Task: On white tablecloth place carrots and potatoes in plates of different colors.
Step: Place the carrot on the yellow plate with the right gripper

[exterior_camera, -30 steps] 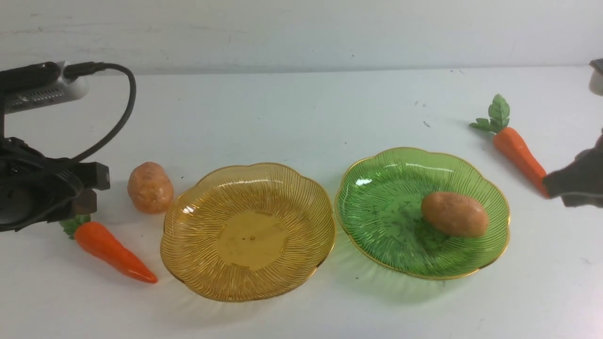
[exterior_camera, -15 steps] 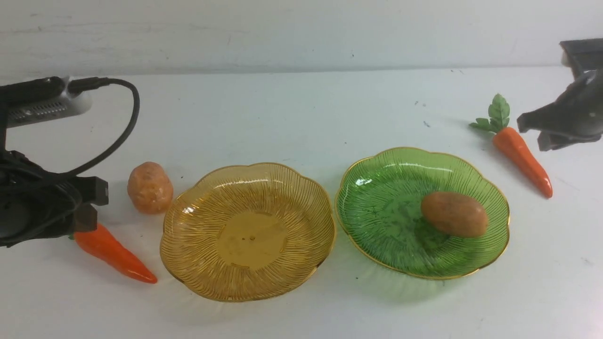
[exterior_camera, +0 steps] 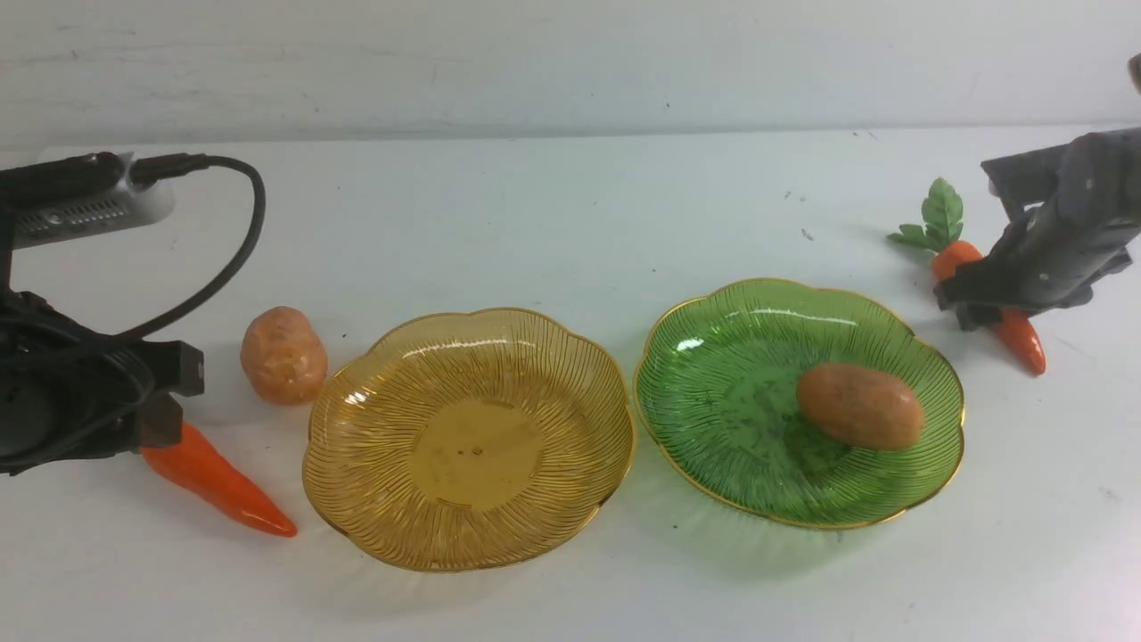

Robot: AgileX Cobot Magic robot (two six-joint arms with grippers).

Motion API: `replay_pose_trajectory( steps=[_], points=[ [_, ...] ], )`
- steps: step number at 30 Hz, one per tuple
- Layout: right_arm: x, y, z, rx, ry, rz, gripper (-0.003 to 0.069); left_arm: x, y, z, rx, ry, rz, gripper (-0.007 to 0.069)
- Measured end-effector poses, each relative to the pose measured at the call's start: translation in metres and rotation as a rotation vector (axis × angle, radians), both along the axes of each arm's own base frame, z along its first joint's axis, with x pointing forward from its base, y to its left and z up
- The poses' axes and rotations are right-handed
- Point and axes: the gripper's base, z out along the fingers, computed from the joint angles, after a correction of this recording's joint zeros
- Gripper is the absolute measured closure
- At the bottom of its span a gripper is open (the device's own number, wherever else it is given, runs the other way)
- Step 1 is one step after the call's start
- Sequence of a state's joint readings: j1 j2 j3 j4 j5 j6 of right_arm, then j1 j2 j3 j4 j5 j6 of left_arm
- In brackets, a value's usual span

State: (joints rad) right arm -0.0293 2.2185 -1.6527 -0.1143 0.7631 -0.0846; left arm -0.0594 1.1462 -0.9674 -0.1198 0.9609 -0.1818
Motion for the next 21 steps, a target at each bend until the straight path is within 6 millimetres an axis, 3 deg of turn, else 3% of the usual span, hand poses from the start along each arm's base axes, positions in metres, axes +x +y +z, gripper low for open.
replay_pose_trajectory(
  steps=[3, 8, 12, 14, 16, 17, 21],
  points=[
    [-0.002, 0.0, 0.023, 0.009, 0.019, -0.022, 0.0415, -0.001, 0.0, 0.0, 0.003, 0.008, -0.001, 0.0341],
    [-0.008, 0.006, 0.097, 0.076, -0.044, -0.056, 0.0415, -0.002, 0.0, -0.001, 0.008, 0.027, -0.004, 0.0341],
    [-0.028, 0.032, 0.148, 0.245, -0.022, -0.041, 0.0415, -0.002, 0.001, -0.001, 0.01, 0.027, -0.004, 0.034],
    [-0.037, 0.056, 0.162, 0.367, -0.015, -0.001, 0.0415, -0.002, 0.001, -0.001, 0.01, 0.027, -0.004, 0.0341],
    [-0.048, 0.105, 0.161, 0.496, 0.038, 0.12, 0.0415, -0.002, 0.001, -0.001, 0.01, 0.027, -0.004, 0.0341],
    [-0.057, 0.14, 0.153, 0.525, 0.082, 0.229, 0.0415, -0.002, 0.001, -0.001, 0.01, 0.027, -0.004, 0.0341],
    [-0.095, 0.248, 0.107, 0.496, 0.264, 0.509, 0.0415, -0.002, 0.001, -0.001, 0.01, 0.027, -0.004, 0.0341]
  ],
)
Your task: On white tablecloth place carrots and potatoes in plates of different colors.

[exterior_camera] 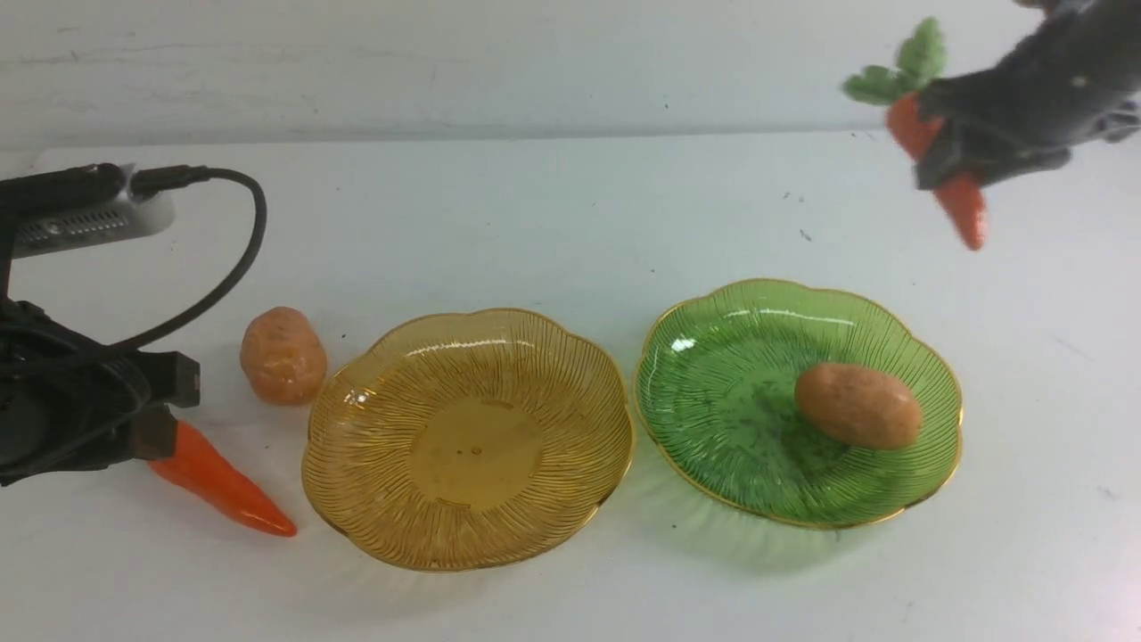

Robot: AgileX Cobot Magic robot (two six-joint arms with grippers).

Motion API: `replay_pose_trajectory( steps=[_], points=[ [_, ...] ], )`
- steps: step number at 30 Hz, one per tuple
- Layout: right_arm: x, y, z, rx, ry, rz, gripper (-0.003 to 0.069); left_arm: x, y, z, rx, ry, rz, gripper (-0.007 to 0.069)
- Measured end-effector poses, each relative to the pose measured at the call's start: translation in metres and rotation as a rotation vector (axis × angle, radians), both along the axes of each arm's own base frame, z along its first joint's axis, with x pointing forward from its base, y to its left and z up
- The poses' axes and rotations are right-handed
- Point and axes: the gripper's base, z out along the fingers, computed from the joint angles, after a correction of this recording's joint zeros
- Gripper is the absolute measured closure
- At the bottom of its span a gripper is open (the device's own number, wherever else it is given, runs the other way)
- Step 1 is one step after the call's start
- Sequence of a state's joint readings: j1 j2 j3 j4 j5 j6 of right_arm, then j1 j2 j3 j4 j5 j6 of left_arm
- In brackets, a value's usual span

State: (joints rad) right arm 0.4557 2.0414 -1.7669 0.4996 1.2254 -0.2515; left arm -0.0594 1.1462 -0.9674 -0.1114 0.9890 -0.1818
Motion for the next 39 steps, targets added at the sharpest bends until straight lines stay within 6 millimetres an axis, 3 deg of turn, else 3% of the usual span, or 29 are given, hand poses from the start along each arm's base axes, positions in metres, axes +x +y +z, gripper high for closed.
replay_pose_trajectory(
  steps=[3, 7, 12, 15, 17, 19, 21, 24, 28, 31, 33, 37, 39],
  points=[
    [-0.017, 0.045, -0.021, -0.047, -0.058, 0.086, 0.0415, 0.0, 0.0, 0.0, 0.001, 0.0, 0.0, 0.0341],
    [-0.027, 0.08, -0.044, -0.111, -0.172, 0.153, 0.0374, 0.0, 0.0, 0.0, 0.001, 0.0, 0.0, 0.0337],
    [-0.029, 0.085, -0.047, -0.127, -0.16, 0.142, 0.0137, -0.001, 0.0, -0.001, 0.001, 0.014, -0.002, 0.0334],
    [-0.025, 0.079, -0.024, -0.151, -0.131, 0.142, 0.0102, -0.004, 0.0, -0.002, 0.004, 0.046, -0.011, 0.0334],
    [-0.018, 0.071, 0.0, -0.163, -0.169, 0.139, 0.0172, -0.005, 0.001, -0.002, 0.019, 0.057, -0.017, 0.0334],
    [-0.014, 0.055, 0.028, -0.165, -0.241, 0.112, 0.0306, -0.008, 0.002, -0.004, 0.038, 0.09, -0.023, 0.033],
    [-0.013, 0.03, 0.059, -0.171, -0.307, 0.061, 0.0478, -0.011, 0.004, -0.006, 0.059, 0.131, -0.022, 0.0293],
    [-0.027, -0.006, 0.085, -0.172, -0.316, -0.026, 0.0636, -0.012, 0.006, -0.012, 0.061, 0.145, 0.017, 0.0225],
    [-0.083, -0.048, 0.113, -0.169, -0.317, -0.061, 0.0671, -0.011, 0.009, -0.019, 0.042, 0.153, 0.154, 0.0122],
    [-0.128, -0.073, 0.129, -0.142, -0.337, -0.085, 0.0673, -0.003, 0.012, -0.024, 0.025, 0.116, 0.275, 0.0089],
    [-0.165, -0.095, 0.127, -0.131, -0.339, -0.105, 0.0674, 0.007, 0.014, -0.028, 0.006, 0.074, 0.344, 0.0089],
    [-0.216, -0.124, 0.122, -0.076, -0.416, -0.137, 0.0674, 0.03, 0.014, -0.045, -0.03, 0.064, 0.448, 0.0089],
    [-0.231, -0.133, 0.117, -0.068, -0.428, -0.139, 0.0674, 0.043, 0.014, -0.062, -0.03, 0.099, 0.491, 0.0089]
  ],
)
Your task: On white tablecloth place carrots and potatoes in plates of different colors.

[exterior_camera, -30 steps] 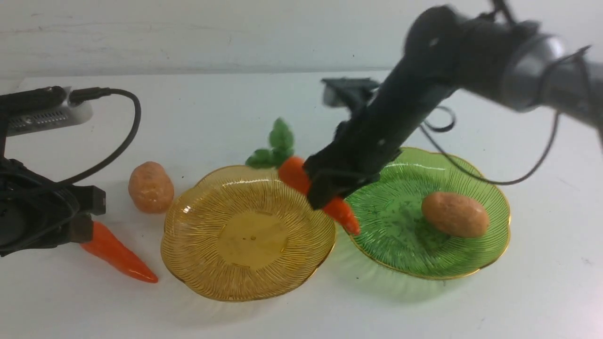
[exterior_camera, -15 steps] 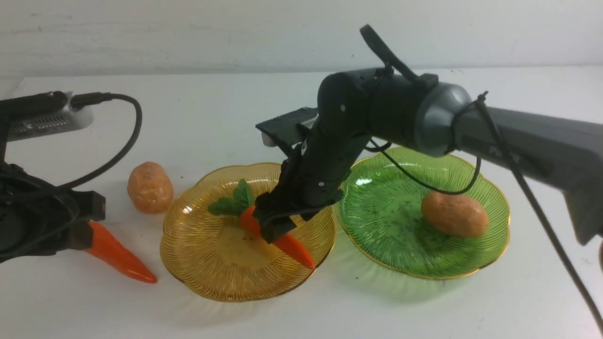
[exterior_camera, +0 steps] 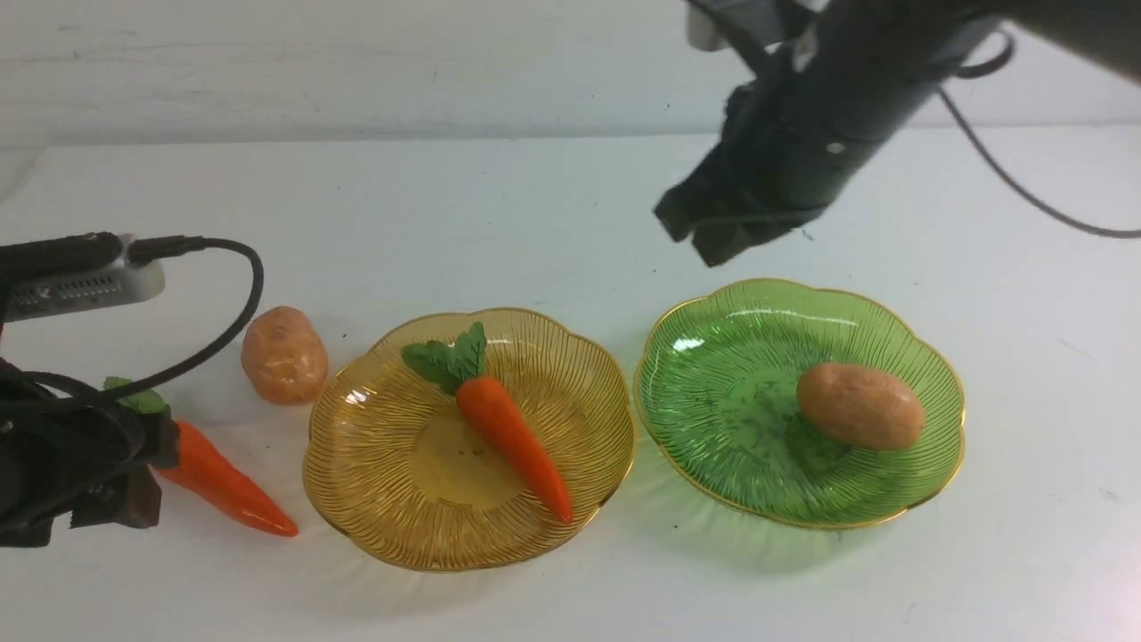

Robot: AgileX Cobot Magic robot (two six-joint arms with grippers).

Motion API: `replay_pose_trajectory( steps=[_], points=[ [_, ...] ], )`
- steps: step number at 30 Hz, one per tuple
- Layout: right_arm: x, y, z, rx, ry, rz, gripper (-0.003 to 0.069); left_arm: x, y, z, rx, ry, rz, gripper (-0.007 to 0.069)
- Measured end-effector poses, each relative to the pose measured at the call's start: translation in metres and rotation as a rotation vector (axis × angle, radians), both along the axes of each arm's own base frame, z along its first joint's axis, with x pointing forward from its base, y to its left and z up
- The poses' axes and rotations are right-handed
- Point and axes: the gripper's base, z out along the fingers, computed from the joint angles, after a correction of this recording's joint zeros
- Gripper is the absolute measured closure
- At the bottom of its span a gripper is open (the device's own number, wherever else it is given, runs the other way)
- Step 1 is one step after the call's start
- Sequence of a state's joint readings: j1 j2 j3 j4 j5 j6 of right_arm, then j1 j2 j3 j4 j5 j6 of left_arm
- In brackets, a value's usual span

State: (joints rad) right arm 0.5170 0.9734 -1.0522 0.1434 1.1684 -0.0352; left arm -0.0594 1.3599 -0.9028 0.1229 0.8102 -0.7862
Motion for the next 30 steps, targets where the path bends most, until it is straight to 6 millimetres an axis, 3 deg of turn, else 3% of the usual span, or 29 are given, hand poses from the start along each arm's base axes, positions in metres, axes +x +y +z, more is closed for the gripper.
replay_pose_trajectory(
  steps=[6, 17, 19, 23, 25, 28, 30],
  points=[
    [-0.025, -0.014, -0.001, 0.025, -0.044, 0.0, 0.0674, 0.034, -0.002, -0.05, -0.034, 0.04, 0.099, 0.0089],
    [-0.026, -0.015, -0.002, 0.028, -0.043, -0.001, 0.0674, 0.056, -0.004, -0.107, -0.035, 0.118, 0.103, 0.0089],
    [-0.026, -0.015, -0.002, 0.027, -0.042, -0.001, 0.0674, 0.059, -0.003, -0.11, -0.024, 0.124, 0.095, 0.0092],
    [-0.026, -0.015, -0.002, 0.029, -0.041, 0.0, 0.0674, 0.06, -0.003, -0.111, -0.008, 0.136, 0.069, 0.016],
    [-0.026, -0.015, -0.002, 0.029, -0.041, 0.0, 0.0674, 0.058, -0.002, -0.111, 0.014, 0.157, 0.032, 0.0231],
    [-0.026, -0.015, -0.002, 0.028, -0.04, 0.0, 0.0674, 0.056, -0.002, -0.109, 0.032, 0.174, -0.022, 0.0399],
    [-0.026, -0.015, -0.002, 0.028, -0.04, 0.0, 0.0674, 0.052, -0.002, -0.106, 0.045, 0.207, -0.05, 0.0429]
  ],
)
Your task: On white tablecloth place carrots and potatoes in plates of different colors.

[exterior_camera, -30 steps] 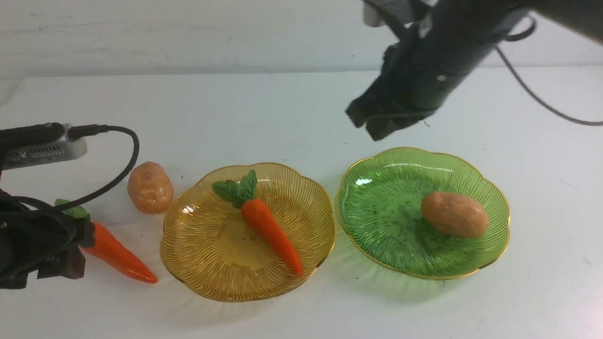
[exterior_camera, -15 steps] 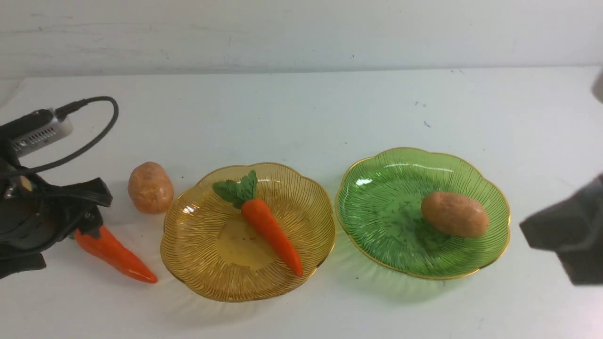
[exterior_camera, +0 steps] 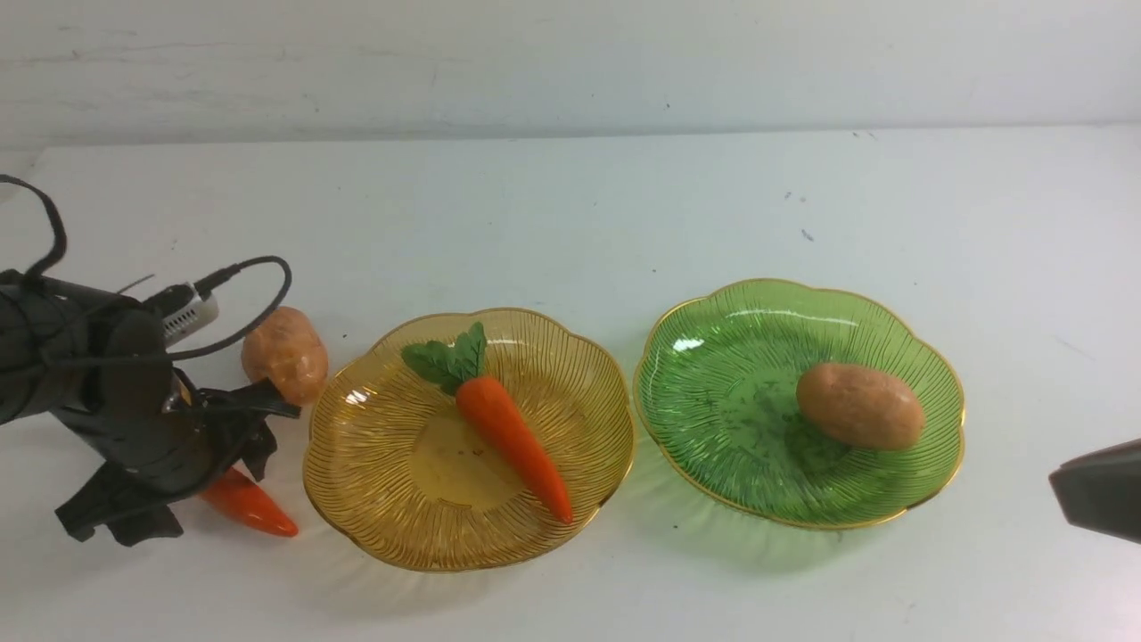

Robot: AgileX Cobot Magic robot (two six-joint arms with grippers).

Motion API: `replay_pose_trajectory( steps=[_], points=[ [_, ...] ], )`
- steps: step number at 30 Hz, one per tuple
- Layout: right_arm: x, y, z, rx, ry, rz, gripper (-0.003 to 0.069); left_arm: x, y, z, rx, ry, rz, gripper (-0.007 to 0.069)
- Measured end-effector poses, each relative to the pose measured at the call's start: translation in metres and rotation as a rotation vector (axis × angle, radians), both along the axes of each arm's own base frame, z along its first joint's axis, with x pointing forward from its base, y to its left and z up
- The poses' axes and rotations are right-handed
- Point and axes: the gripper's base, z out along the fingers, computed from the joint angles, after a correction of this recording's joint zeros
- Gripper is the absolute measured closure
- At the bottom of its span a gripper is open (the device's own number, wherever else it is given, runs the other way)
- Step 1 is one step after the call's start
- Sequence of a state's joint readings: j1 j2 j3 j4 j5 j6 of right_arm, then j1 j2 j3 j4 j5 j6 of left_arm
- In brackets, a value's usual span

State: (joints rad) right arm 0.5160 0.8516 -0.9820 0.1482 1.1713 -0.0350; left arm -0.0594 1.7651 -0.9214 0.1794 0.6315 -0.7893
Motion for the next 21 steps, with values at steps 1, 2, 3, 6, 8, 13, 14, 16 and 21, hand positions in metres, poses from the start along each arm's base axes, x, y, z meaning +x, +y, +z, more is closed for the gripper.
replay_pose_trajectory(
  steps=[1, 2, 3, 6, 8, 13, 14, 16, 21],
  points=[
    [0.0, 0.0, 0.0, 0.0, 0.0, 0.0, 0.0674, -0.003, 0.0, 0.002, 0.007, 0.019, -0.014, 0.0433],
    [0.0, 0.0, 0.0, 0.0, 0.0, 0.0, 0.0674, -0.006, 0.001, 0.005, 0.011, 0.029, -0.027, 0.0436],
    [0.0, 0.0, 0.0, 0.0, 0.0, 0.0, 0.0674, -0.013, 0.001, 0.011, 0.016, 0.068, -0.044, 0.0438],
    [0.0, 0.0, 0.0, 0.0, 0.0, 0.0, 0.0674, -0.03, 0.002, 0.05, 0.028, 0.032, -0.112, 0.0439],
    [0.0, 0.0, 0.0, 0.0, 0.0, 0.0, 0.0674, -0.038, -0.001, 0.074, 0.012, -0.058, -0.141, 0.0439],
    [0.002, 0.001, 0.002, 0.014, -0.022, -0.003, 0.0674, -0.045, -0.047, 0.095, -0.186, -0.194, -0.219, 0.0438],
    [0.002, 0.001, 0.002, 0.016, -0.026, -0.004, 0.0674, -0.044, -0.055, 0.094, -0.218, -0.204, -0.233, 0.0436],
    [0.002, 0.001, 0.002, 0.018, -0.029, -0.004, 0.0674, -0.038, -0.075, 0.088, -0.269, -0.214, -0.267, 0.0426],
    [0.002, 0.001, 0.002, 0.019, -0.031, -0.004, 0.0674, -0.015, -0.104, 0.079, -0.305, -0.219, -0.312, 0.0379]
  ],
)
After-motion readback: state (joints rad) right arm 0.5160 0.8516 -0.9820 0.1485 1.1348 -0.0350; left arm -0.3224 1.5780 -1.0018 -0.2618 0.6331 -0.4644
